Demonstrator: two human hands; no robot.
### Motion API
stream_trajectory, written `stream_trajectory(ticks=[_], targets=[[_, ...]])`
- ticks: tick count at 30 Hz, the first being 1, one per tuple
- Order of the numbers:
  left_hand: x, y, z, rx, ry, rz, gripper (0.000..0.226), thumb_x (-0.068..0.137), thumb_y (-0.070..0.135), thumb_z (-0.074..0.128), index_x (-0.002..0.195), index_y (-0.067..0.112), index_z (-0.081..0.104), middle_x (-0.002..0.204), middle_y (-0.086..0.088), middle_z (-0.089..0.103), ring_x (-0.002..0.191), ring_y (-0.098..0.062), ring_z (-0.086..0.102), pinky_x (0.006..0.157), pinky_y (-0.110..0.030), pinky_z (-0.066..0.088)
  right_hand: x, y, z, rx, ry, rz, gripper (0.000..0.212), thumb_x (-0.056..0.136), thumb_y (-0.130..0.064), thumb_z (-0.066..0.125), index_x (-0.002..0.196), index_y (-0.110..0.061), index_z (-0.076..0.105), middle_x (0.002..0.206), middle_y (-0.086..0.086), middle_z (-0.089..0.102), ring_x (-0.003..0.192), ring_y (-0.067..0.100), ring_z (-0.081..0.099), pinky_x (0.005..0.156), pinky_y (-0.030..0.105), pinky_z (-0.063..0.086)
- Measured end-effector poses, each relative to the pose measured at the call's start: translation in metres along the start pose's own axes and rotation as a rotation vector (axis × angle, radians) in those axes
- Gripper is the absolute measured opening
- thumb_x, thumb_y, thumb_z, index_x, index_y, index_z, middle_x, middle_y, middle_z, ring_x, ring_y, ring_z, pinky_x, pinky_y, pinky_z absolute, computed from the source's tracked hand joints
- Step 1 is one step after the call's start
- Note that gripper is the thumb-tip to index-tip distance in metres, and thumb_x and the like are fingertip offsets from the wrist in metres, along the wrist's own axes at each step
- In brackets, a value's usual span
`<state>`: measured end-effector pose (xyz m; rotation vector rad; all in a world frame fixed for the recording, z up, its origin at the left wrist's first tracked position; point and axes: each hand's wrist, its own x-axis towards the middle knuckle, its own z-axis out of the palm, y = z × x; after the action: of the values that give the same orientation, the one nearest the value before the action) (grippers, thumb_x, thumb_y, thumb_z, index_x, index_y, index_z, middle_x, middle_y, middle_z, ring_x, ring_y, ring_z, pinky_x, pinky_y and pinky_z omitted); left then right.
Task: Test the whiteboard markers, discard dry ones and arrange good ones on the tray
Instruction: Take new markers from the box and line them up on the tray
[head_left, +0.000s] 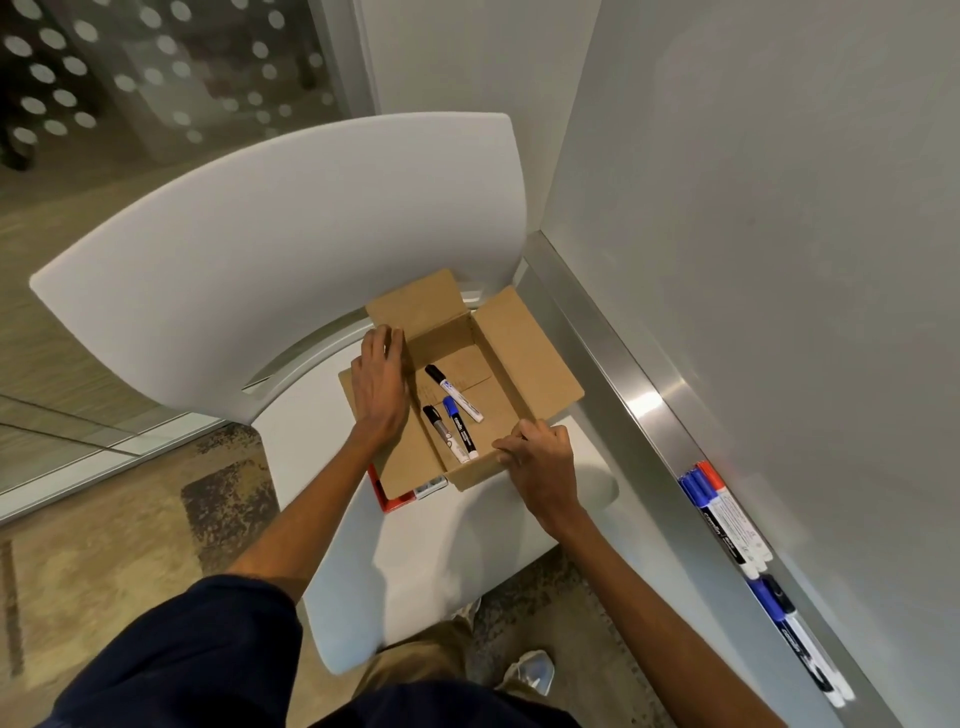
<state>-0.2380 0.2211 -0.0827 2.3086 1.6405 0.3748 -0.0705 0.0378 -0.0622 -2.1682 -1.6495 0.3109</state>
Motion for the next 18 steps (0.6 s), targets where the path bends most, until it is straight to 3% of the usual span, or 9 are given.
stream_trajectory(ticks=[3,9,12,15,18], targets=[[-0.001,0.004,-0.005,0.015,-0.015,-0.005,0.063,0.088,0.011,0.065,0.144,0.010,0.036,0.149,-0.015,0.034,0.140,-0.034,0.029,0.111,-0.051,0.034,0.001,-0.001,0.002,-0.015,0.003,-0.004,0.012,0.076,-0.026,0.085,0.086,-0.023,0.080,0.082,-0.005,0.066,0.072,0.012,0.057,0.068,0.030,0.050],[-0.011,0.013,-0.008,0.009,0.012,0.009,0.047,0.086,0.010,0.064,0.130,0.010,0.048,0.139,-0.013,0.042,0.131,-0.030,0.037,0.109,-0.049,0.035,0.001,0.007,0.004,-0.061,-0.055,-0.063,0.023,0.073,-0.024,0.085,0.095,-0.021,0.079,0.092,0.000,0.069,0.080,0.018,0.062,0.070,0.033,0.048],[-0.016,0.016,-0.011,-0.006,0.043,0.061,0.036,0.088,0.012,0.063,0.123,0.011,0.057,0.130,-0.011,0.050,0.125,-0.028,0.042,0.105,-0.045,0.037,0.006,0.007,0.000,-0.046,-0.093,-0.066,0.022,0.080,-0.012,0.070,0.100,-0.019,0.077,0.098,0.002,0.071,0.088,0.021,0.064,0.076,0.034,0.047],[-0.016,0.024,-0.014,-0.076,0.001,0.087,0.026,0.091,0.012,0.060,0.116,0.010,0.063,0.120,-0.009,0.060,0.113,-0.024,0.051,0.094,-0.033,0.043,0.018,0.001,-0.006,0.019,-0.177,-0.011,0.030,0.087,-0.010,0.054,0.108,-0.019,0.074,0.104,0.000,0.072,0.092,0.017,0.065,0.081,0.032,0.048],[-0.009,0.030,-0.011,-0.205,-0.150,0.035,0.021,0.094,0.008,0.056,0.113,0.009,0.065,0.111,-0.009,0.064,0.094,-0.014,0.055,0.075,-0.017,0.041,0.036,-0.008,-0.010,0.067,-0.228,0.062,0.030,0.092,-0.014,0.052,0.113,-0.021,0.071,0.109,-0.002,0.069,0.089,0.013,0.061,0.077,0.027,0.051]])
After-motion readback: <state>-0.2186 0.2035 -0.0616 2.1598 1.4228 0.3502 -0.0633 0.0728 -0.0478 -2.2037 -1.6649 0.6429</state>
